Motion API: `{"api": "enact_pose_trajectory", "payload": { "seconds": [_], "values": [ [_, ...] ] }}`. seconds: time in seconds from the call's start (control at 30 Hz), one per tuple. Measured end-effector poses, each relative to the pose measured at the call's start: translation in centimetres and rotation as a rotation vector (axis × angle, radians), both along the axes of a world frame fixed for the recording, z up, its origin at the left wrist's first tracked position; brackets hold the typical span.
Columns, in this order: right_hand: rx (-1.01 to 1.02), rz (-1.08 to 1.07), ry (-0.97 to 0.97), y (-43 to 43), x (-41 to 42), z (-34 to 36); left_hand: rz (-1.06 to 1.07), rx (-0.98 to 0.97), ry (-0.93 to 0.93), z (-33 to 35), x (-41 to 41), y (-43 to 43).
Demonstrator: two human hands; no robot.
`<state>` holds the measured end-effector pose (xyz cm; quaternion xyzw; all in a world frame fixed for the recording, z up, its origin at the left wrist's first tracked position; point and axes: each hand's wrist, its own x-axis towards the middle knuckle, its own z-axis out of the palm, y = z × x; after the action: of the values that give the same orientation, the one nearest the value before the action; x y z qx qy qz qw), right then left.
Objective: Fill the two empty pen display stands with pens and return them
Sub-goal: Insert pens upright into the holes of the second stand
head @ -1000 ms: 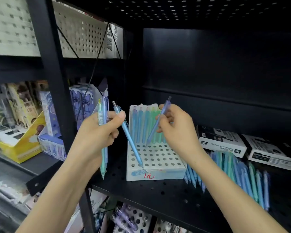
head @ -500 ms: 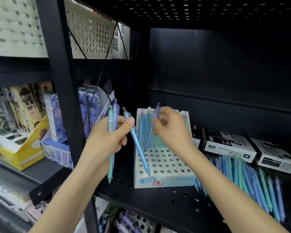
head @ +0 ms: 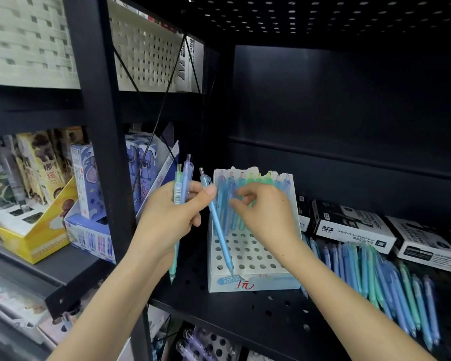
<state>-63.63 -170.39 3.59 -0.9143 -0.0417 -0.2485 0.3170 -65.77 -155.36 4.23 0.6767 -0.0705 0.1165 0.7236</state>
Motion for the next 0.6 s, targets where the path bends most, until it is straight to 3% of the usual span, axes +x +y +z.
{"api": "enact_pose_trajectory", "payload": {
  "seconds": [0.07, 0.17, 0.23, 0.4, 0.5, 0.6],
  "values": [
    [0.099, 0.071, -0.064, -0.3, -1.6, 0.5, -0.016, -0.008, -0.001, 0.1, -0.1, -0.2],
    [0.288, 0.327, 0.061, -0.2, -4.0, 1.1, -0.042, 0.001, -0.005, 0.0, -0.2, -0.6],
    [0.307, 0.371, 0.099, -0.3, -4.4, 1.0, -0.069, 0.021, -0.006, 0.1, -0.2, -1.1],
    [0.442, 0.298, 0.03, -1.8, -4.1, 1.8, -0.065, 0.075, -0.019, 0.2, -0.3, -1.5],
    [0.547, 0.164, -0.074, -3.1, -3.0, 1.8, -0.076, -0.004, 0.033, 0.0, -0.4, -1.2],
    [0.513, 0.093, -0.066, -3.0, -1.6, 0.5, -0.113, -0.053, 0.057, -0.2, -0.8, -1.1]
  ]
}}
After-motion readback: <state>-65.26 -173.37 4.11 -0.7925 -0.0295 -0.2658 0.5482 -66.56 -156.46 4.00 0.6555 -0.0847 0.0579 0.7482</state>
